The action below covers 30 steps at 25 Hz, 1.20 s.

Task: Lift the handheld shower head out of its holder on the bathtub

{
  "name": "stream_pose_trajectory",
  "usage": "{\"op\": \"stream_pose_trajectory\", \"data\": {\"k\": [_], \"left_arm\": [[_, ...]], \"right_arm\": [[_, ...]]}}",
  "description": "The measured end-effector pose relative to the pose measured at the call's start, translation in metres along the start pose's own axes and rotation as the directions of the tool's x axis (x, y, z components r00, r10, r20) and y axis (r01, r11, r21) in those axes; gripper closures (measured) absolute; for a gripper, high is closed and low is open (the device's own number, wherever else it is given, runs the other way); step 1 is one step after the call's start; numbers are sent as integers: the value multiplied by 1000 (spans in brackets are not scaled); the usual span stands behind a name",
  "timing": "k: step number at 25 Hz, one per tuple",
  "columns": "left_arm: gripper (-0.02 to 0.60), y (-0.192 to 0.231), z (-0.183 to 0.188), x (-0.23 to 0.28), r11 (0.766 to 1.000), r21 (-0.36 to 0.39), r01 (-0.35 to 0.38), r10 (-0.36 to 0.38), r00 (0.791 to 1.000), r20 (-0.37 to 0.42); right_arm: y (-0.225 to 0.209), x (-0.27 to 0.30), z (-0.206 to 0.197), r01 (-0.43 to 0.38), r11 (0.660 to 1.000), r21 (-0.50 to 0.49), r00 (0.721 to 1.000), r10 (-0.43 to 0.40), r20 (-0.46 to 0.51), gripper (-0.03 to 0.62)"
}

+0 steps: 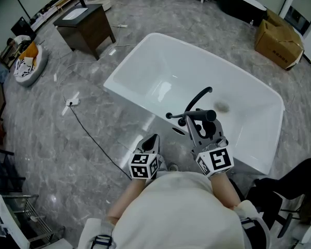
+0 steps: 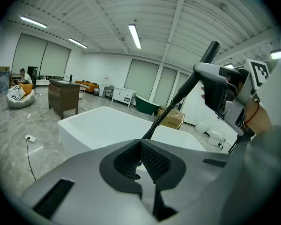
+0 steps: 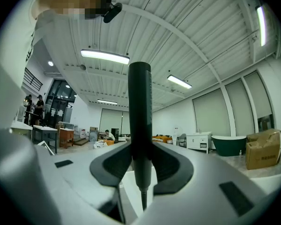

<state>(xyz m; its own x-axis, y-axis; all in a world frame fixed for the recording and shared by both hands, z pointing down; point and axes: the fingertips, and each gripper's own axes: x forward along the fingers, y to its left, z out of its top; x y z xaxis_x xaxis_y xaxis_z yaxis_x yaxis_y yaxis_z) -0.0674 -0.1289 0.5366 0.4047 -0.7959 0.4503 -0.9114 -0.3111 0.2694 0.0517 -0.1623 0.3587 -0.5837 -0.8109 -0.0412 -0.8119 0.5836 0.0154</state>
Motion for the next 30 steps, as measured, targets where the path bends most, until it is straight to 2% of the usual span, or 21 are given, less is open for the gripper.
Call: {"op": "stream_pose_trajectory", "data": {"k": [30], "left_arm": [[561,8,1,1,999,-31,-10,10,1000,-10]], "right_arm": [[3,8,1,9,1000,-10,1000,-9,-12,453]]}}
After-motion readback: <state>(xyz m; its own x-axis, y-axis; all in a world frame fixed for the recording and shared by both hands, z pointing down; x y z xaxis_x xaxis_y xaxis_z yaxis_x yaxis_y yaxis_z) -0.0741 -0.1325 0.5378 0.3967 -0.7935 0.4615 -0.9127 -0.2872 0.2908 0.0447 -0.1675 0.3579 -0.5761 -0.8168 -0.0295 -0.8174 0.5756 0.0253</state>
